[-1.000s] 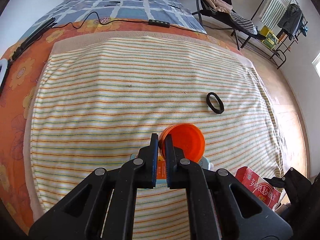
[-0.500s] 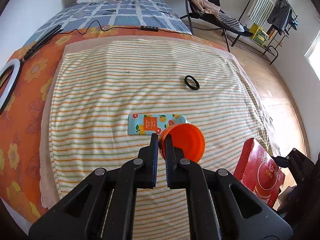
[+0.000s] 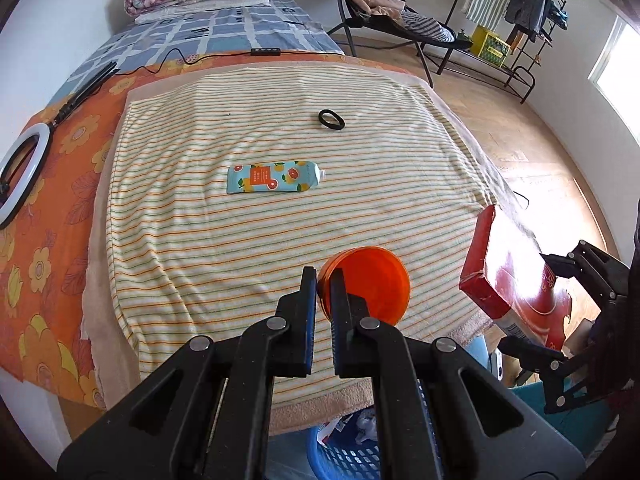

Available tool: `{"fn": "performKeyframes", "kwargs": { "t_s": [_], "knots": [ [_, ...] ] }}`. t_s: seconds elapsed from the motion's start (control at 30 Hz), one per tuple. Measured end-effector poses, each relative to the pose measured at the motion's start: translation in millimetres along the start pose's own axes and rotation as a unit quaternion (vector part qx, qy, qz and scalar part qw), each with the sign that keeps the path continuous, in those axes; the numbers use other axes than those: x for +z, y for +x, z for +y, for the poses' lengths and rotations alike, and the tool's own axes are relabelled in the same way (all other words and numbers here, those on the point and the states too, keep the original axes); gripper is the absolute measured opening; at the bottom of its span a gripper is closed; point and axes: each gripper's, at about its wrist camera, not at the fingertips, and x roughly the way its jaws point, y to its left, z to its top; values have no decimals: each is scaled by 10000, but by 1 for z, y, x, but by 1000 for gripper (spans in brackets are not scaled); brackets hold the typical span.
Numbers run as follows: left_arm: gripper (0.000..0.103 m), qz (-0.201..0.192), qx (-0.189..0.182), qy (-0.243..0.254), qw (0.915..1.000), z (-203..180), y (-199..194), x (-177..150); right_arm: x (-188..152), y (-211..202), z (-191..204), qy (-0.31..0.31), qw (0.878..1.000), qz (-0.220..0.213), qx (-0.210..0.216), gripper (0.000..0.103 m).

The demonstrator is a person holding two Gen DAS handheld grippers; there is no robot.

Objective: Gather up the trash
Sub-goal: 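Carry the red box and orange cap over the blue basket and release both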

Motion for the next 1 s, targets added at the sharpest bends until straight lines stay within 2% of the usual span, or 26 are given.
{"fn": "performKeyframes", "kwargs": {
  "t_s": [0.4,0.77,1.0],
  "knots": [
    [4,154,-143,396,9990,-40,-17,-72,-48,-23,1,589,9982,-19,121,88],
    [4,607,-231,504,9966,-53,7,-131,-92,-23,18,796,9965,218,164,88],
    [4,861,-241,596,9942,-58,20,-156,-111,-18,29,815,9958,380,165,88]
  ]
}}
